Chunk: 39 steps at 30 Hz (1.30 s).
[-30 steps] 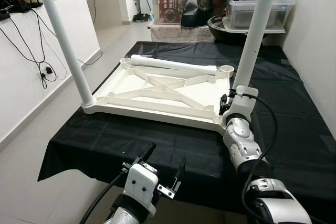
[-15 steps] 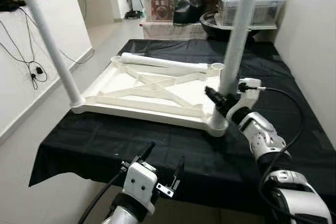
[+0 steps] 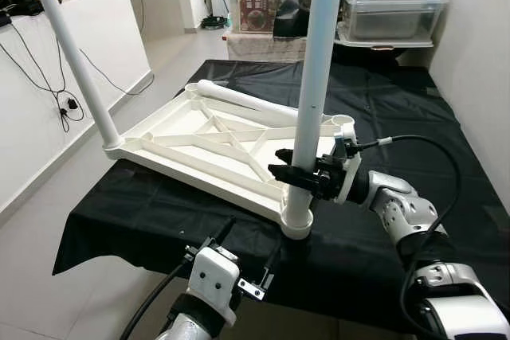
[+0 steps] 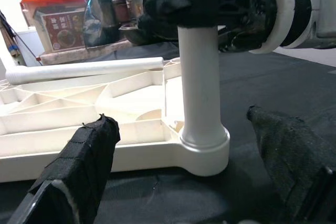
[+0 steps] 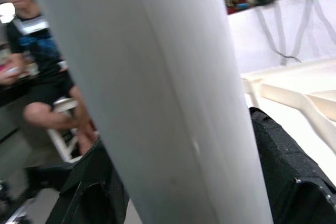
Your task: Building children table
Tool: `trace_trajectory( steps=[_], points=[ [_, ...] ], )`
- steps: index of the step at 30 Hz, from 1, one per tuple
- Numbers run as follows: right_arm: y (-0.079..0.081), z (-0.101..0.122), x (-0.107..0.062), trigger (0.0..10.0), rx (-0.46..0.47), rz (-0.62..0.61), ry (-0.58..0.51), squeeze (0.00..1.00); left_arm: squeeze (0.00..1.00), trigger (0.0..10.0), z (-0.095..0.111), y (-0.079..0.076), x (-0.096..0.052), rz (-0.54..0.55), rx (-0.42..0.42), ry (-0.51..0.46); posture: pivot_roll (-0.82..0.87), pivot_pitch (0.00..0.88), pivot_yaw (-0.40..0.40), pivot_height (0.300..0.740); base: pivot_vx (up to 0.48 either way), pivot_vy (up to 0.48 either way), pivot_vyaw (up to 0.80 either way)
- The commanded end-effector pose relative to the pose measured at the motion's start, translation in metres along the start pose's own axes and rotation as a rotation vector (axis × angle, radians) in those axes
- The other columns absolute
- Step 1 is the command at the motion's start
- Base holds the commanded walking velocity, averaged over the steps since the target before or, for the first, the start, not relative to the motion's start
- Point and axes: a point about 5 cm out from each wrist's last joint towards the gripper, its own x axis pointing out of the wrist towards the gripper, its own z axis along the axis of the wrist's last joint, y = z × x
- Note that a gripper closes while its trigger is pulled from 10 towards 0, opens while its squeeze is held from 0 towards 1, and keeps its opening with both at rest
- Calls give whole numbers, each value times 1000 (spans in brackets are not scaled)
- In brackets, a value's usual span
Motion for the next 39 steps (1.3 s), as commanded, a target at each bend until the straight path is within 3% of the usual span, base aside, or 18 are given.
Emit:
trace_trajectory(
  steps=[1, 5, 6, 7, 8, 9, 16, 20, 21, 22, 23, 27, 28, 29, 31, 32, 34, 39],
  points=[
    [5, -1, 7, 10000, 3, 62, 8, 0, 0, 10000, -2, 1, -2, 3, 5, 13, 39, 0, 12, 740, 0, 0, 0],
    [12, -6, 13, 10000, -17, 128, 68, 0, 0, 10000, -2, 1, -2, 3, 3, 13, 40, 0, 11, 740, 0, 0, 0],
    [14, -10, 14, 7098, -28, 151, 100, 0, 0, 10000, -2, 1, -2, 2, 2, 14, 40, 0, 10, 740, 0, 0, 0],
    [14, -10, 14, 7098, -28, 151, 100, 0, 0, 10000, -2, 1, -2, 2, 2, 14, 40, 0, 10, 740, 0, 0, 0],
    [16, -17, 16, 4353, -37, 160, 141, 0, 0, 10000, -2, 1, -2, 2, 2, 14, 40, 0, 10, 740, 0, 0, 0],
    [15, -22, 18, 0, -56, 142, 177, 0, 0, 10000, -2, 0, -2, 2, 1, 14, 40, 0, 10, 740, 0, 0, 0],
    [1, -29, 24, 0, -127, -71, 196, 0, 0, 10000, -3, 0, -2, 2, -1, 16, 40, 0, 11, 740, 0, 0, 0],
    [-19, -23, 20, 0, -158, -348, 157, 0, 0, 10000, -3, 0, -2, 2, -2, 17, 40, 0, 11, 740, 0, 0, 0],
    [-32, -20, 13, 0, -151, -553, 148, 0, 0, 10000, -3, 0, -2, 1, -3, 18, 32, 0, 13, 740, 0, 0, 0],
    [-32, -20, 13, 0, -151, -553, 148, 0, 0, 10000, -3, 0, -2, 1, -3, 18, 32, 0, 13, 740, 0, 0, 0],
    [-42, -21, 3, 0, -145, -724, 157, 0, 0, 10000, -4, 0, -2, 0, -4, 19, 32, 0, 13, 740, 0, 0, 0],
    [-47, -21, -4, 0, -143, -834, 164, 0, 0, 10000, -4, 0, -2, -1, -4, 19, 32, 0, 16, 740, 0, 0, 0],
    [-57, -23, -27, 0, -133, -1107, 154, 0, 0, 10000, -4, 0, -2, -3, -5, 20, 32, 0, 16, 740, 0, 0, 0],
    [-57, -23, -27, 0, -133, -1107, 154, 0, 0, 10000, -4, 0, -2, -3, -5, 20, 32, 0, 16, 740, 0, 0, 0],
    [-63, -27, -66, 0, -113, -1507, 135, 0, 0, 10000, -4, 0, -2, -3, -5, 21, 34, 0, 14, 740, 0, 0, 0],
    [-63, -27, -66, 0, -113, -1507, 135, 0, 0, 10000, -4, 0, -2, -3, -5, 21, 34, 0, 14, 740, 0, 0, 0],
    [-60, -33, -90, 0, -99, -1772, 129, 0, 0, 10000, -4, 0, -1, -4, -4, 21, 34, 0, 14, 740, 0, 0, 0],
    [-55, -42, -101, 0, -45, -1975, 128, 0, 0, 10000, -3, 0, -1, -3, -5, 21, 33, 0, 15, 740, 0, 0, 0]
  ],
)
